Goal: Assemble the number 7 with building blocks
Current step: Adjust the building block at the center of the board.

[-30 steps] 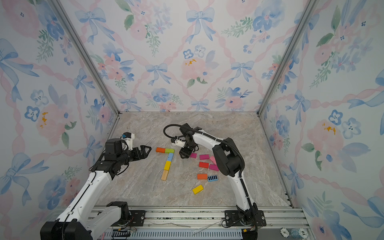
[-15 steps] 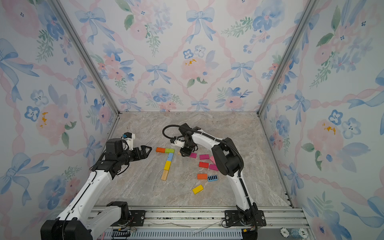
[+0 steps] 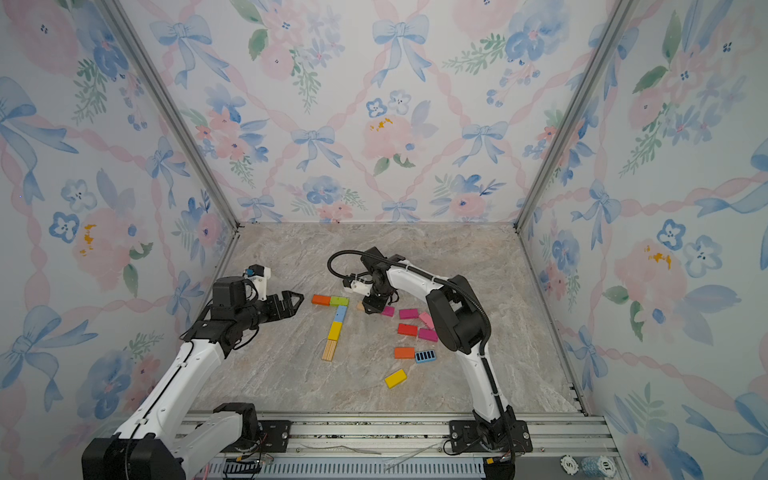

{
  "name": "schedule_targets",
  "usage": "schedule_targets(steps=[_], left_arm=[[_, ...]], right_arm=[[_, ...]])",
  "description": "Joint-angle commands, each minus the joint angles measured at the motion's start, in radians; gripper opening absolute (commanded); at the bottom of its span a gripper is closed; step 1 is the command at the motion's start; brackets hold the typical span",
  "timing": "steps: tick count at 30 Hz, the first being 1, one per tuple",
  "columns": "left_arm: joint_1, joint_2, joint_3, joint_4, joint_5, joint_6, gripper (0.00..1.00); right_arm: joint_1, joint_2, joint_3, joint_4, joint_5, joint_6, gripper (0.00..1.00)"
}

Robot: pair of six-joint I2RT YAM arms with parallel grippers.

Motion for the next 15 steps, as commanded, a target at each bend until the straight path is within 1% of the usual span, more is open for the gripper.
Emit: schedule_targets(steps=[1, 15], left_arm=[[-0.004, 0.004, -0.011, 0.01, 0.0, 0.014, 0.98], [-0.004, 0.007, -0.011, 0.01, -0.001, 0.015, 0.98]], right_arm=[[-0.017, -0.003, -0.031, -0.066, 0.01, -0.02, 0.28], [-0.03, 0.007, -0.028, -0.085, 0.04, -0.109, 0.28]])
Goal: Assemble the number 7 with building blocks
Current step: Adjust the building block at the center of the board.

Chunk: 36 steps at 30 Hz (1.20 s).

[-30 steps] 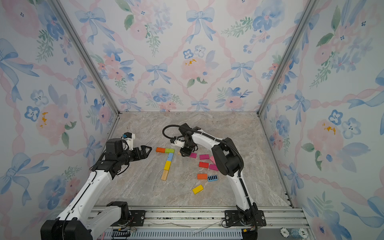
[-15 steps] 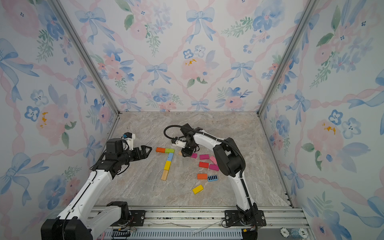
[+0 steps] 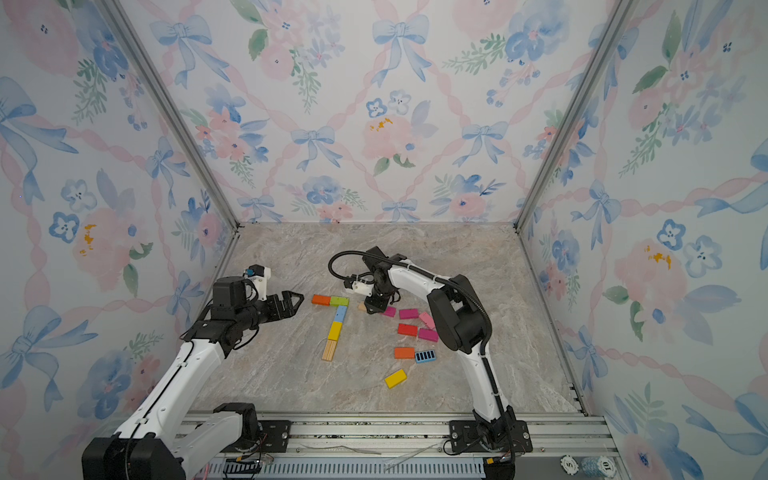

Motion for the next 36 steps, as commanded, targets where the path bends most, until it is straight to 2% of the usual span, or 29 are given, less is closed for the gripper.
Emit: schedule_targets(steps=[1, 29, 31, 33, 36], left_arm=[[-0.004, 0.006, -0.011, 0.01, -0.001, 0.015, 0.98], [-0.004, 0.017, -0.011, 0.01, -0.007, 0.015, 0.98], [-0.004, 0.019, -0.009, 0.01, -0.007, 0.015, 0.98], [-0.004, 0.02, -0.009, 0.01, -0.006, 0.014, 0.98], [-0.003, 0.023, -0.01, 0.011, -0.004, 0.015, 0.98]], right_arm=[[-0.017, 0.012, -0.022, -0.075, 0.039, -0.046, 0.29], [-0.016, 0.115, 0.131, -0.126, 0.055, -0.157, 0.31], [-0.016, 0.115, 0.133, -0.128, 0.055, -0.156, 0.36], [-0.017, 0.107, 0.129, -0.124, 0.056, -0.151, 0.5], [-0.021, 0.07, 0.103, -0.103, 0.05, -0.14, 0.6]])
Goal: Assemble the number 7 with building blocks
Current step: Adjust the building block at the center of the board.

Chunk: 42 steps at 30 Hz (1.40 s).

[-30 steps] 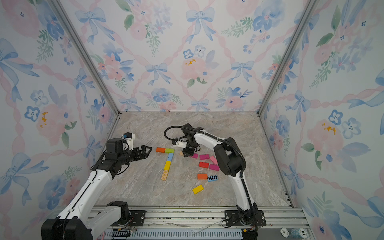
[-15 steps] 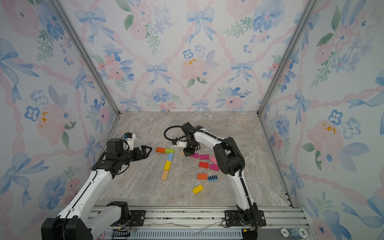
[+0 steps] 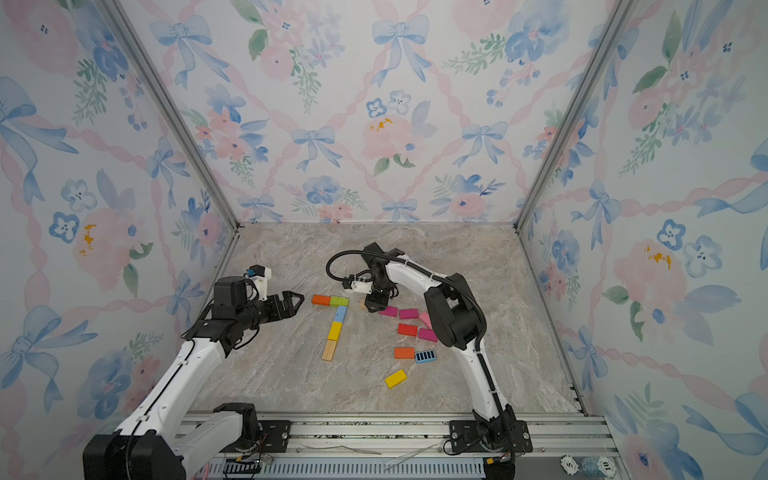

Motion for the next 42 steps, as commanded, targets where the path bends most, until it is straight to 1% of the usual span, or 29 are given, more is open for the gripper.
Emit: schedule_targets(steps=[1, 4, 7, 8, 11, 16, 24, 27, 31, 33, 35, 38, 41, 42], left_arm=[[-0.003, 0.011, -0.009, 0.01, -0.002, 0.015, 0.98], [-0.003, 0.008, -0.009, 0.01, -0.001, 0.015, 0.98], [-0.003, 0.006, -0.009, 0.01, 0.0, 0.015, 0.98], [-0.003, 0.006, -0.01, 0.011, 0.001, 0.015, 0.98], [-0.003, 0.005, -0.009, 0.01, 0.004, 0.013, 0.98], [-0.003, 0.003, -0.01, 0.01, 0.006, 0.013, 0.98], [-0.004, 0.004, -0.011, 0.01, 0.005, 0.013, 0.98], [-0.004, 0.007, -0.011, 0.01, 0.005, 0.013, 0.98], [-0.004, 0.01, -0.01, 0.01, 0.007, 0.013, 0.98], [-0.004, 0.013, -0.009, 0.01, 0.007, 0.013, 0.98], [-0.004, 0.014, -0.009, 0.01, 0.007, 0.013, 0.98], [-0.004, 0.019, -0.01, 0.011, 0.007, 0.013, 0.98], [-0.004, 0.021, -0.009, 0.011, 0.008, 0.014, 0.98], [-0.004, 0.02, -0.009, 0.01, 0.007, 0.015, 0.98]], right_arm=[[-0.017, -0.021, -0.038, -0.002, 0.009, 0.016, 0.63], [-0.027, -0.091, -0.095, 0.045, -0.017, 0.047, 0.69], [-0.044, -0.169, -0.161, 0.085, -0.051, 0.075, 0.71], [-0.052, -0.188, -0.181, 0.092, -0.059, 0.085, 0.73], [-0.073, -0.225, -0.231, 0.088, -0.075, 0.091, 0.73], [-0.082, -0.231, -0.28, 0.076, -0.06, 0.082, 0.73], [-0.066, -0.174, -0.276, 0.052, 0.009, 0.054, 0.71], [-0.066, -0.164, -0.279, 0.066, 0.014, 0.053, 0.65], [-0.066, -0.147, -0.282, 0.076, 0.014, 0.048, 0.46], [-0.064, -0.143, -0.29, 0.09, 0.019, 0.045, 0.4], [-0.063, -0.145, -0.298, 0.106, 0.025, 0.042, 0.35], [-0.063, -0.142, -0.298, 0.118, 0.042, 0.032, 0.34], [-0.062, -0.137, -0.29, 0.118, 0.047, 0.007, 0.29], [-0.062, -0.136, -0.287, 0.118, 0.047, 0.004, 0.29]])
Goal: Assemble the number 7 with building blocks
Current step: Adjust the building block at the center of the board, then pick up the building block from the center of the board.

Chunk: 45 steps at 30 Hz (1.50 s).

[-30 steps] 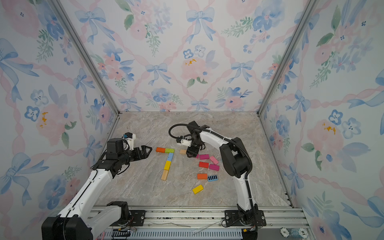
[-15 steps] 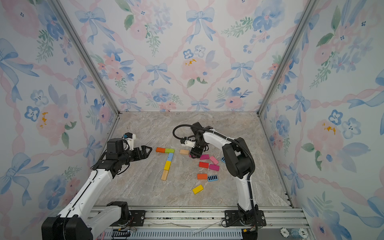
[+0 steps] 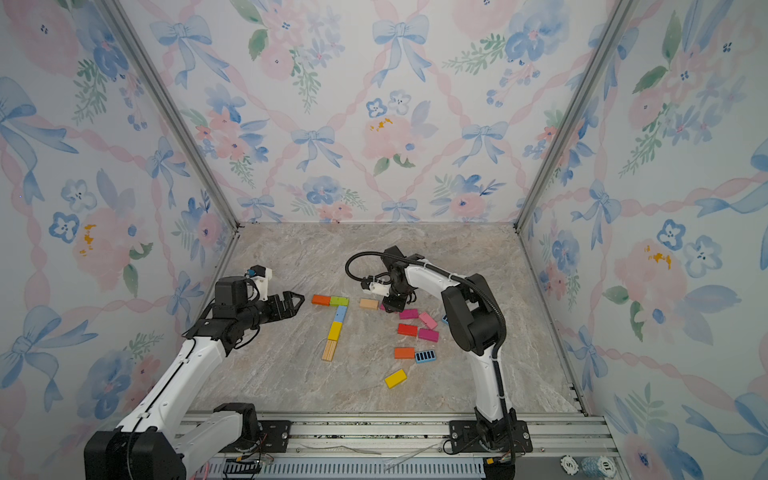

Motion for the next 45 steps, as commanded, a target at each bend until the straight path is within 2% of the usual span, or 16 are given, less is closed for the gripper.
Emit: schedule_targets(steps=[1, 7, 20, 21, 25, 27, 31, 34, 35, 38, 40, 42, 44, 45], left_arm=[[-0.004, 0.007, -0.01, 0.011, 0.006, 0.015, 0.98], [-0.004, 0.008, -0.009, 0.01, 0.006, 0.015, 0.98], [-0.004, 0.007, -0.009, 0.01, 0.003, 0.015, 0.98], [-0.004, 0.008, -0.009, 0.01, 0.003, 0.015, 0.98], [-0.004, 0.01, -0.009, 0.011, 0.003, 0.015, 0.98], [-0.004, 0.009, -0.009, 0.01, 0.003, 0.015, 0.98], [-0.004, 0.009, -0.007, 0.01, 0.006, 0.015, 0.98], [-0.004, 0.004, -0.01, 0.01, 0.006, 0.015, 0.98], [-0.004, 0.003, -0.009, 0.01, 0.007, 0.015, 0.98], [-0.004, -0.005, -0.01, 0.011, 0.006, 0.015, 0.98], [-0.004, -0.006, -0.009, 0.01, 0.008, 0.014, 0.98], [-0.004, -0.005, -0.009, 0.011, 0.01, 0.015, 0.98], [-0.004, -0.003, -0.007, 0.012, 0.015, 0.013, 0.98], [-0.004, -0.001, -0.006, 0.012, 0.017, 0.014, 0.98]], right_arm=[[0.013, 0.032, -0.006, -0.005, 0.017, -0.032, 0.29], [0.03, 0.045, 0.006, -0.025, 0.005, -0.09, 0.29], [0.031, 0.089, 0.054, -0.057, 0.017, -0.088, 0.3], [0.031, 0.089, 0.052, -0.052, 0.02, -0.086, 0.34], [0.03, 0.077, 0.044, -0.036, 0.025, -0.075, 0.58], [0.026, 0.051, 0.025, -0.006, 0.018, -0.065, 0.65], [0.021, -0.042, -0.026, 0.071, -0.001, -0.035, 0.77], [0.017, -0.142, -0.069, 0.14, -0.016, 0.01, 0.97], [0.016, -0.183, -0.09, 0.166, -0.013, 0.031, 0.97], [0.011, -0.325, -0.178, 0.298, 0.025, 0.128, 0.97], [-0.006, -0.428, -0.249, 0.415, 0.063, 0.26, 0.97], [-0.05, -0.52, -0.313, 0.525, 0.097, 0.475, 0.97], [-0.122, -0.566, -0.337, 0.542, 0.145, 0.823, 0.97], [-0.164, -0.567, -0.32, 0.497, 0.072, 0.908, 0.97]])
